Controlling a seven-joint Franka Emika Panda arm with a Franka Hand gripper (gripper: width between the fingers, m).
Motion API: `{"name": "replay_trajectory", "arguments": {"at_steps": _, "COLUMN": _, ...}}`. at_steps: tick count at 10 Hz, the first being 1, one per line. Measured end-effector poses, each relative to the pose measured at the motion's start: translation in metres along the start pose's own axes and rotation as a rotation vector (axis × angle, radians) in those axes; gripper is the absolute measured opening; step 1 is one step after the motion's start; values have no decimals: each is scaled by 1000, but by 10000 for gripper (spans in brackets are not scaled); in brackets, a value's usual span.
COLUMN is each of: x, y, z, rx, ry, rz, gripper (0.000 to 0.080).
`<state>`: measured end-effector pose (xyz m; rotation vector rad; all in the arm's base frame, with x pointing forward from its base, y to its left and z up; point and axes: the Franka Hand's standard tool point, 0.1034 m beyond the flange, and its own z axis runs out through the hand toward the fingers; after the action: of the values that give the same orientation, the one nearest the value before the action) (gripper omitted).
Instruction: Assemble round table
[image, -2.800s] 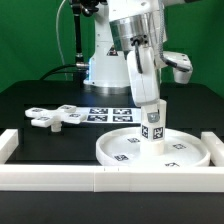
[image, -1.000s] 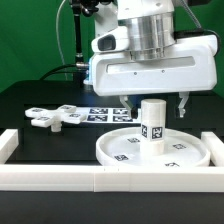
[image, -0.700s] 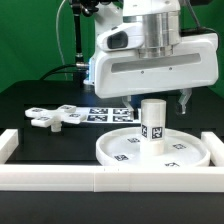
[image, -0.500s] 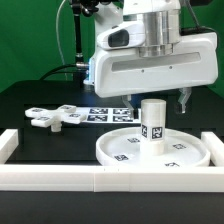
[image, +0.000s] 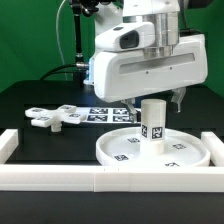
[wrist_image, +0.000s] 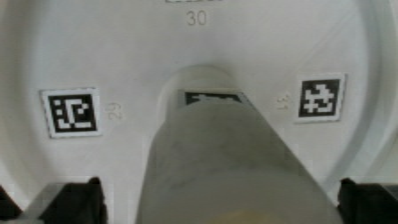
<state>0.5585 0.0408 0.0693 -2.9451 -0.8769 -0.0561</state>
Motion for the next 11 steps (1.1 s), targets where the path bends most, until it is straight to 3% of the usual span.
{"name": "replay_trajectory", "arguments": {"at_steps": 2, "x": 0, "y": -1, "z": 0, "rx": -18, "ry": -21, "rz": -189, "gripper": 649}}
{"name": "replay_trajectory", "arguments": {"at_steps": 6, "x": -1, "y": 1, "z": 0, "rx": -18, "ry": -26, "rz": -377, "gripper": 649}}
{"name": "replay_trajectory", "arguments": {"at_steps": 9, "x": -1, "y": 1, "z": 0, "rx": -30, "ry": -57, "rz": -700, "gripper": 649}}
{"name": "replay_trajectory", "arguments": {"at_steps": 11, "x": 0, "y": -2, "z": 1, "rx": -24, "ry": -94, "rz": -874, "gripper": 649}}
